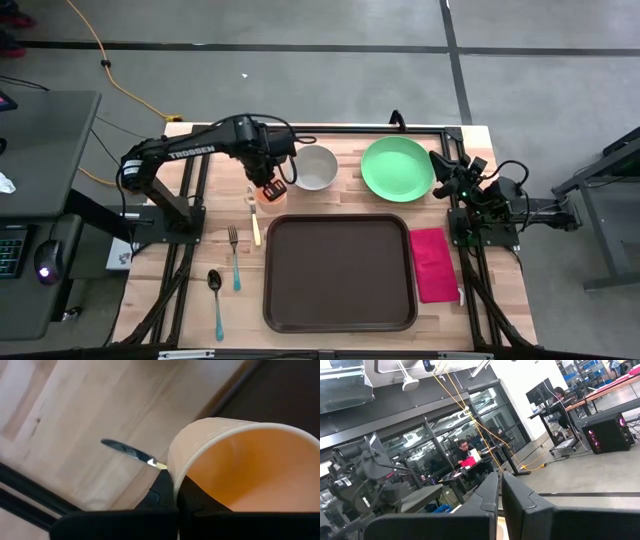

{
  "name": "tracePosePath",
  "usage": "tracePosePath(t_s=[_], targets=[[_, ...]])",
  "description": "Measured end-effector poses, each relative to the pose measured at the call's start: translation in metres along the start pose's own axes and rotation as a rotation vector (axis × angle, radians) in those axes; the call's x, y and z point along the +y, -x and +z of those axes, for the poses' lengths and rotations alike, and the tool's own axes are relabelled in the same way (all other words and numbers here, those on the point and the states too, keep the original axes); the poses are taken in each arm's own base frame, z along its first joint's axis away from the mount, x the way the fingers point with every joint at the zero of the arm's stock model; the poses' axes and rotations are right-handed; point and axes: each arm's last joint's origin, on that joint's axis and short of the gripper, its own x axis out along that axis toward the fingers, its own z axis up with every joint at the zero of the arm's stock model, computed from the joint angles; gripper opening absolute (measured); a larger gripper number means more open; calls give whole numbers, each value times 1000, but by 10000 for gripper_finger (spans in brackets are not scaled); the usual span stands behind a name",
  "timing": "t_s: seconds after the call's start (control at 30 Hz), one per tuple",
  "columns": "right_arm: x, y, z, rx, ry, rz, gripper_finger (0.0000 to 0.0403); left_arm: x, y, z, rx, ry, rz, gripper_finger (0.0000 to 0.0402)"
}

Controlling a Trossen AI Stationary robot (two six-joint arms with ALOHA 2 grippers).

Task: Set up tray
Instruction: Put the peach mug on the black tray

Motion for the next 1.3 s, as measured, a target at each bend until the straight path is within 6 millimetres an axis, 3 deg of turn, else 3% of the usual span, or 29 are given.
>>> tracePosePath(t_s=[0.57,0.97,1.3], targets=[[-1,0,0,-3,18,-22,0,-4,0,7,-59,-59,-65,17],[-3,0,0,-24,37,-88,0,-9,-2,10,-51,262,-124,17],[-5,0,1,-47,37,-164,0,-39,-2,-5,-36,411,-117,17]])
